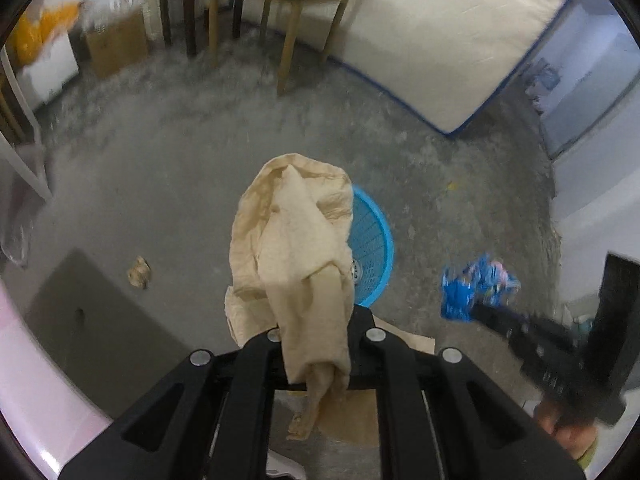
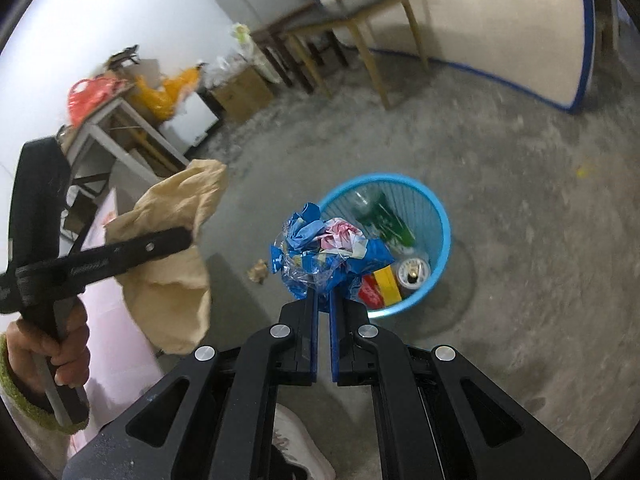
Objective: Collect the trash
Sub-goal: 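Open both grippers over the blue wastebasket to drop the cloth and wrapper, then move both tools back toward the table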
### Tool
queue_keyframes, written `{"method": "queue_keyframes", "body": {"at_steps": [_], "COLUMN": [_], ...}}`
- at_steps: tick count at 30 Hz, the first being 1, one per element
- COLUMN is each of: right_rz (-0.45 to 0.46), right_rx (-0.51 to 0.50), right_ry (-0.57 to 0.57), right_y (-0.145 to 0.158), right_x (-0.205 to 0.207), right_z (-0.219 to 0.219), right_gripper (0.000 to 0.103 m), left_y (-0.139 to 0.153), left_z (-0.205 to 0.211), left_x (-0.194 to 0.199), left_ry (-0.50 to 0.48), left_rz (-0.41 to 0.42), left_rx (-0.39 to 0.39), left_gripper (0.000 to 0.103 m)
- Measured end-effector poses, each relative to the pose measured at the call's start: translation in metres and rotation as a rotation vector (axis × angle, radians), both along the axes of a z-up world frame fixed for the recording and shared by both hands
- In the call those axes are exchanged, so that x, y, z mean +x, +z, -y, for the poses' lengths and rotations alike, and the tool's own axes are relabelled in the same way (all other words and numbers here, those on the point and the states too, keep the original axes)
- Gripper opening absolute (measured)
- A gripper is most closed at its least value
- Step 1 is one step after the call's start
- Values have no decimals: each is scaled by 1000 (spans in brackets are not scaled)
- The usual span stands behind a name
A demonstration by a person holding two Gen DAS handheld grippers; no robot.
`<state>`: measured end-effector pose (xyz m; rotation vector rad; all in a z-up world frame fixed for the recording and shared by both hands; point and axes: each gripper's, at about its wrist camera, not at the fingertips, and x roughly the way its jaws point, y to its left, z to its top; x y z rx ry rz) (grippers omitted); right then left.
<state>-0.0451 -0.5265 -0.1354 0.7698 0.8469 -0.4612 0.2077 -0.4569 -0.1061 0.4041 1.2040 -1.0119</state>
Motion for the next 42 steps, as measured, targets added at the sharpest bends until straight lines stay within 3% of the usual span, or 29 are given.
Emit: {"method": "queue_keyframes", "body": {"at_steps": [7,17,19,20,21,24,28,32,38,42], "right_rz": [-39,-52,-57,-63,-72,-90,-110,-72,-33,-11], "right_rx": [116,223,224,221,220,232,186,151,109,95], "right_ry": [-82,-137,-150,-154,-160,-154,-148,-169,-181,-180], "right_y": [-56,-110,-117,-121,-125,-136,-137,-126,-104,-87], "right_x": [8,31,34,36,38,43,46,35,16,-2], "right_z": [41,66,69,71,73,76,78,80,77,68], "right_gripper": [3,4,4,6,8,11,30,40,41,41], "left_y": [-68,-146,-152,-154,-154,-156,-148,-131,-84,-26], "left_z": [65,88,90,90,90,90,90,89,78,53], "left_x": [29,50,52,53,52,52,50,49,42,35], "left_ry": [55,83,77,76,77,71,60,68,63,35], "left_rz": [-96,-91,-86,-82,-78,-73,-70,-93,-112,-123], "left_rx": [88,188,194,189,184,176,154,99,11,-79], "left_gripper": [9,11,17,26,38,54,57,58,60,60]}}
